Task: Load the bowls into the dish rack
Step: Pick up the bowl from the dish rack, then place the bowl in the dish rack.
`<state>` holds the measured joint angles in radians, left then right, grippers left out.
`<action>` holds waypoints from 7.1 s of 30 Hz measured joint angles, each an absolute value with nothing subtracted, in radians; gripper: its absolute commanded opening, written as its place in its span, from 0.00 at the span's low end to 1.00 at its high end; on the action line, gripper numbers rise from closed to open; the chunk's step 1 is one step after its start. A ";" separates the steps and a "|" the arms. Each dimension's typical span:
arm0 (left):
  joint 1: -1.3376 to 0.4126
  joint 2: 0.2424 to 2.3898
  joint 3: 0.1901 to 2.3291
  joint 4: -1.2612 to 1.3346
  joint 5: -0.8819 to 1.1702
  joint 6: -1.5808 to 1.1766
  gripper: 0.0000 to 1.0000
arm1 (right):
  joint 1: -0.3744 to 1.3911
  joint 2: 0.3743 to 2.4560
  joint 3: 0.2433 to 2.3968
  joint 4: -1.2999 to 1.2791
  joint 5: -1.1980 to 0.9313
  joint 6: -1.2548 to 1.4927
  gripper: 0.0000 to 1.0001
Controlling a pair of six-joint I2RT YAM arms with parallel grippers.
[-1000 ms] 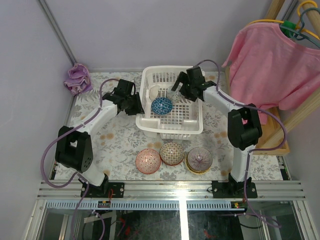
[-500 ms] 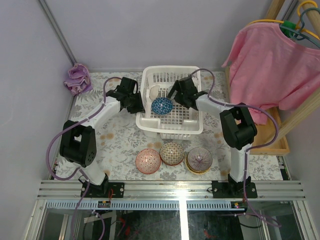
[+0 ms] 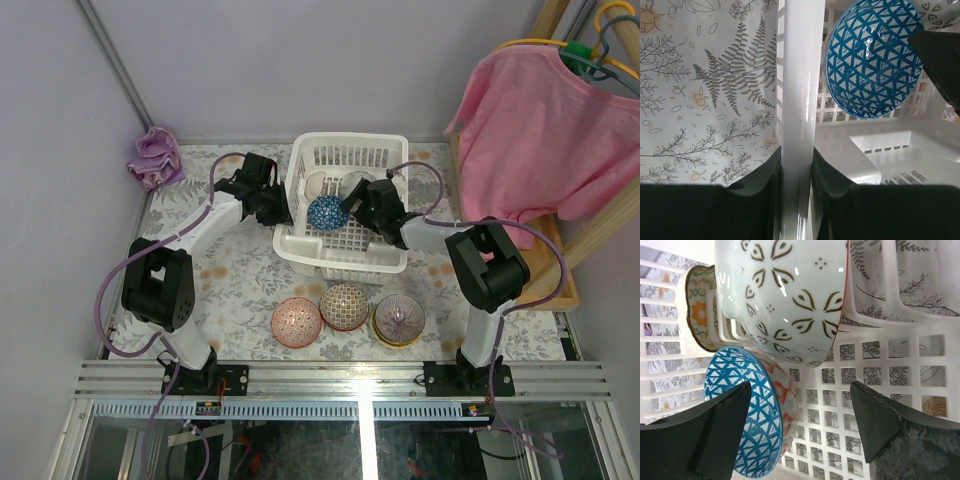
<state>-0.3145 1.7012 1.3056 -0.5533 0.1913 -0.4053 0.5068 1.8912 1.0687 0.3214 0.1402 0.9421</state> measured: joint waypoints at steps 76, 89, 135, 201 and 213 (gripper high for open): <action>-0.245 1.261 1.303 -0.576 0.395 -0.456 0.66 | 0.490 1.427 1.198 -0.090 -0.401 0.755 0.00; -0.240 1.035 1.229 -0.530 0.588 -0.551 0.68 | 0.510 1.192 0.998 0.021 -0.729 0.873 0.00; -0.314 1.499 1.372 -0.749 0.200 -0.464 0.68 | 0.594 1.912 1.375 0.494 0.687 -0.658 0.00; -0.216 1.602 1.334 -0.628 0.293 -0.413 0.64 | 0.485 2.094 1.447 0.579 0.575 -0.877 0.70; -0.216 1.602 1.321 -0.627 0.300 -0.413 0.64 | 0.488 2.068 1.492 0.513 0.585 -0.824 0.66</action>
<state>-0.2157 1.6016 1.3212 -0.6266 0.2996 -0.4133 0.4885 2.0682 1.4921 0.5129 0.5846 -0.8238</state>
